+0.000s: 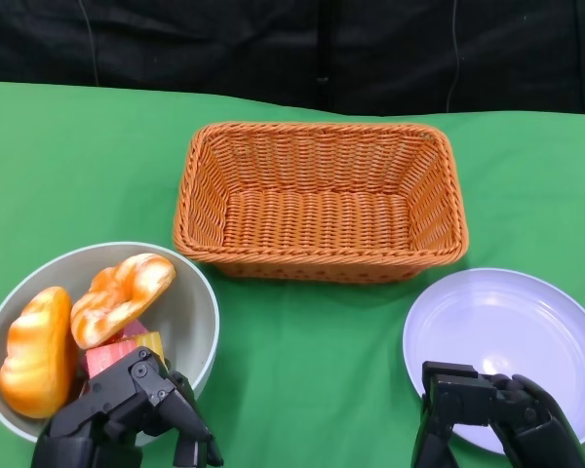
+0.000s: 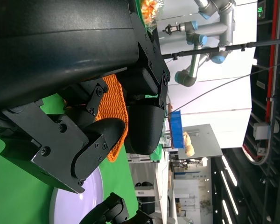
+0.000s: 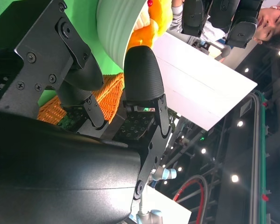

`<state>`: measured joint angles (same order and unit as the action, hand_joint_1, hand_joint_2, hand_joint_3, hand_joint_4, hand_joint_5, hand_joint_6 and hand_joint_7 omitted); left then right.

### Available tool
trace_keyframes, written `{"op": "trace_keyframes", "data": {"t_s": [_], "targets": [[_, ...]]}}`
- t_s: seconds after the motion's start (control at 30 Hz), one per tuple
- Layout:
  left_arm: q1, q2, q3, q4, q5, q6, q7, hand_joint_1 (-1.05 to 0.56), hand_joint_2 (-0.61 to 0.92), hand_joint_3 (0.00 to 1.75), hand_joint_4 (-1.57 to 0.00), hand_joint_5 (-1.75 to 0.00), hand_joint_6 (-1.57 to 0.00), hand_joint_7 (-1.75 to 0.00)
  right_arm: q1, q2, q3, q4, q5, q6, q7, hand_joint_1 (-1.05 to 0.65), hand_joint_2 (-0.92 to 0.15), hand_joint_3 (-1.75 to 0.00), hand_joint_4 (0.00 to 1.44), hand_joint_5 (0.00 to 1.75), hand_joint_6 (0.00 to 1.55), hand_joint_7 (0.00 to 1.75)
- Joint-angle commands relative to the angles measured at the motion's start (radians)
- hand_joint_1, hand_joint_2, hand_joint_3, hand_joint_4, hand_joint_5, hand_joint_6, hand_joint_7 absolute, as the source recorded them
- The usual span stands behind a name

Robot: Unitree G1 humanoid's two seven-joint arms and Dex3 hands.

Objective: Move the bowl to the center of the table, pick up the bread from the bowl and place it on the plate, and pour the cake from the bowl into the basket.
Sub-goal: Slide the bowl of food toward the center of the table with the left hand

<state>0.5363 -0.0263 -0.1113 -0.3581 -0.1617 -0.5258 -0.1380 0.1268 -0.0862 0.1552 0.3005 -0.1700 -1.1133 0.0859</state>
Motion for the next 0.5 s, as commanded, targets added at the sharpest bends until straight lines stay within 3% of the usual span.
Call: {"op": "trace_keyframes", "data": {"t_s": [0.03,0.5], "targets": [[0.004,0.012,0.006,0.005,0.001,-0.008,-0.007,-0.04,0.45,1.39,-0.84,-1.70,-0.81,-1.45,-0.002,-0.004,-0.006,0.004,0.008,-0.005,-0.008,0.15,-0.20,-1.75,0.93,1.69,0.91,1.38],[-0.001,0.017,0.012,0.013,-0.001,-0.045,-0.016,-0.04,0.45,1.38,-0.82,-1.67,-0.79,-1.44,0.002,-0.005,-0.007,-0.005,0.001,0.001,-0.011,0.16,-0.20,-1.75,0.93,1.69,0.91,1.38]]}}
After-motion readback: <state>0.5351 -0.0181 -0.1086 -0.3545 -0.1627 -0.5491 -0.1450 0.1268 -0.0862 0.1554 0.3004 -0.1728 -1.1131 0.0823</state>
